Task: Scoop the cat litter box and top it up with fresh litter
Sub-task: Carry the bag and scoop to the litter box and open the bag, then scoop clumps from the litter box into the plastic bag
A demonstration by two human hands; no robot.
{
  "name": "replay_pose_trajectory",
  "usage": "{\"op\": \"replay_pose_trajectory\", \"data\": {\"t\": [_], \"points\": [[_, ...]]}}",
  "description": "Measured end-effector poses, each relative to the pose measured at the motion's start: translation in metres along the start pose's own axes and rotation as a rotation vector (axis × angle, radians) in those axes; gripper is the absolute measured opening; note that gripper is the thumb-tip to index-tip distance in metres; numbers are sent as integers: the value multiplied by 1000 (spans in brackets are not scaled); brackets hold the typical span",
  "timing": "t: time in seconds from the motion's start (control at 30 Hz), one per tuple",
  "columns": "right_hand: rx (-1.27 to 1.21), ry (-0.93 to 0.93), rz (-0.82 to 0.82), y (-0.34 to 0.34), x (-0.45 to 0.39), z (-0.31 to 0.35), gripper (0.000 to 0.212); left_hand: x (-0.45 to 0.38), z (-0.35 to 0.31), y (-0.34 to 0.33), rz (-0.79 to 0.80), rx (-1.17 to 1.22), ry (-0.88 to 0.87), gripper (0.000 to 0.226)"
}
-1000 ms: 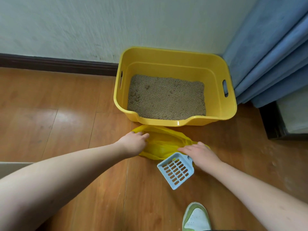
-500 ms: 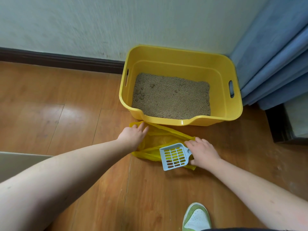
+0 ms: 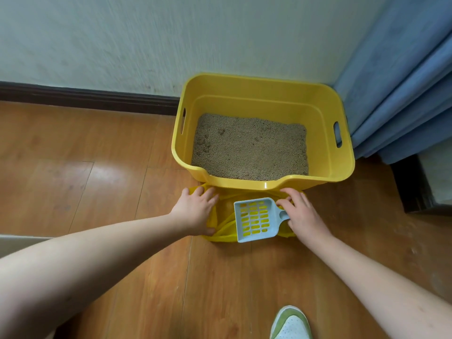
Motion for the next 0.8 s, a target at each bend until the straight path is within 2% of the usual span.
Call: {"op": "replay_pose_trajectory", "data": {"t": [0.07, 0.13, 0.17, 0.23, 0.3, 0.4, 0.47, 0.53, 0.6, 0.7, 0.8], "points": [[-60, 54, -66, 7, -2, 11, 36, 6, -2, 15, -177, -2, -117, 68], [-83, 101, -111, 15, -4, 23, 37, 16, -7, 31, -420, -29, -312, 36], [-88, 114, -137, 20, -4, 31, 35, 21, -9, 41, -527, -39, -399, 28], [-92, 123, -211, 35, -6, 46, 30, 28, -7, 60, -683, -32, -503, 25], [-90, 107, -283, 51, -9, 56, 29, 29, 0, 80, -764, -50, -531, 26], [-137, 53, -319, 74, -17, 52, 24, 28, 24, 108, -857, -83, -451, 26], [-192, -60, -291, 91, -28, 40, 18, 29, 43, 119, -917, -87, -355, 26], [-294, -229, -199, 106, -42, 27, 11, 25, 63, 118, -914, -56, -221, 24], [-316, -356, -106, 118, -59, 11, 20, 14, 84, 110, -814, 15, -11, 33], [-130, -483, 146, 123, -80, -13, 31, 1, 105, 94, -542, 279, 261, 66], [11, -521, 293, 110, -99, -39, 35, -9, 109, 90, -424, 348, 327, 83]]}}
Point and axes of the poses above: each hand's wrist, its own x-axis away from the middle knuckle, its own y-axis out of the back of the hand, z = x × y, the point moved 5 cm from there along -x, towards the middle knuckle, and after that the axes turned 10 degrees about -y, right-handed, at the moved point
